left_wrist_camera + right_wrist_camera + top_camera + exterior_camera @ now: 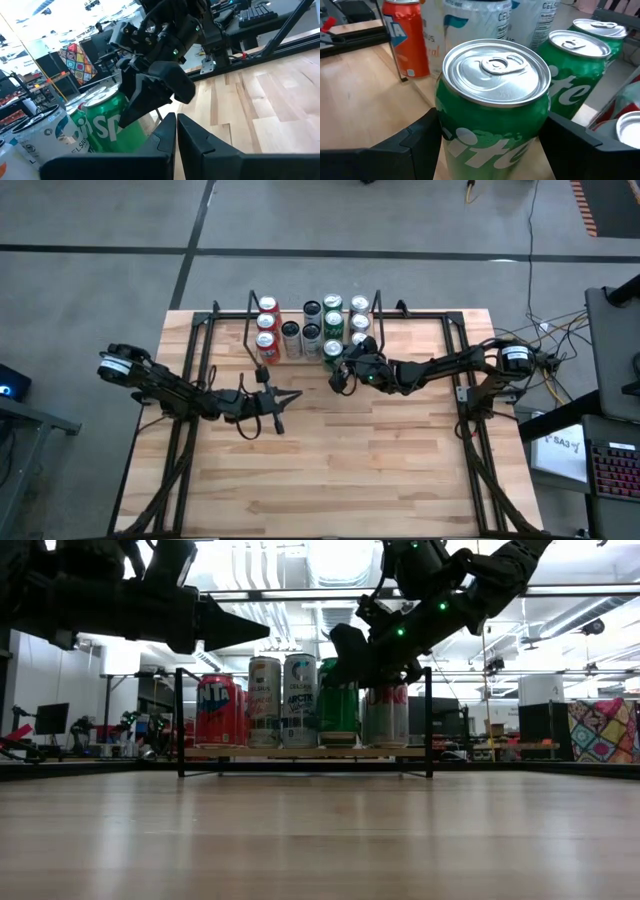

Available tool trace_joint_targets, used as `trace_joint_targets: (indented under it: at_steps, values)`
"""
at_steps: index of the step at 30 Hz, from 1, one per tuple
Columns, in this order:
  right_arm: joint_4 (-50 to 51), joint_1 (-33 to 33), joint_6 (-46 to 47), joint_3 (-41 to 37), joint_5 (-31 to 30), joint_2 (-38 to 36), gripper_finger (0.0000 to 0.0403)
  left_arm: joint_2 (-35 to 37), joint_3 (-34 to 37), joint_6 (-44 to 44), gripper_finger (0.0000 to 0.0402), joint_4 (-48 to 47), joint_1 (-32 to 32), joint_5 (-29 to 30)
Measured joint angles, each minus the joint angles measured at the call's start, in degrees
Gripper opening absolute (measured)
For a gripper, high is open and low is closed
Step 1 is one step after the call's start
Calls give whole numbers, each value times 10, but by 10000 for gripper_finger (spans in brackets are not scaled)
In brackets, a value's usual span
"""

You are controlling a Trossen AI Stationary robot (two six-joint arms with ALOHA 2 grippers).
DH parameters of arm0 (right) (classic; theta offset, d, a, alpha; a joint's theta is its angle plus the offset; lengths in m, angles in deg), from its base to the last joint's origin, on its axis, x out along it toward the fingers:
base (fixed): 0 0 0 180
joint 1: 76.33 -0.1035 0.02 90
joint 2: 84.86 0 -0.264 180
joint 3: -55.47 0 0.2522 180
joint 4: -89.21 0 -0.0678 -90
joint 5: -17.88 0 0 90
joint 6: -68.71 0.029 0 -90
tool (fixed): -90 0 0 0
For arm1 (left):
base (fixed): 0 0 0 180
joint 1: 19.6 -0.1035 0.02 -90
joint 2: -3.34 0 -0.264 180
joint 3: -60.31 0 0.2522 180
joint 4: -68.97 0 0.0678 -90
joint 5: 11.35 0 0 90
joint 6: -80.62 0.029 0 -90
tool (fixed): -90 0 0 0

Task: Sort soda cans
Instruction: Put the green soda can on the shelf and align it with the other green soda cans

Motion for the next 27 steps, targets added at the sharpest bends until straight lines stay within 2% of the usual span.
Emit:
trace_joint_targets:
  at_steps: [13,22,27]
  values:
    - [17,0,9,0,-11,0,274,-45,-7,-52,0,-6,0,-1]
    - [21,0,9,0,-12,0,274,-157,-77,-74,0,-2,-22,-1]
    - [27,0,10,0,-12,0,274,-231,-107,-77,0,59,-52,-1]
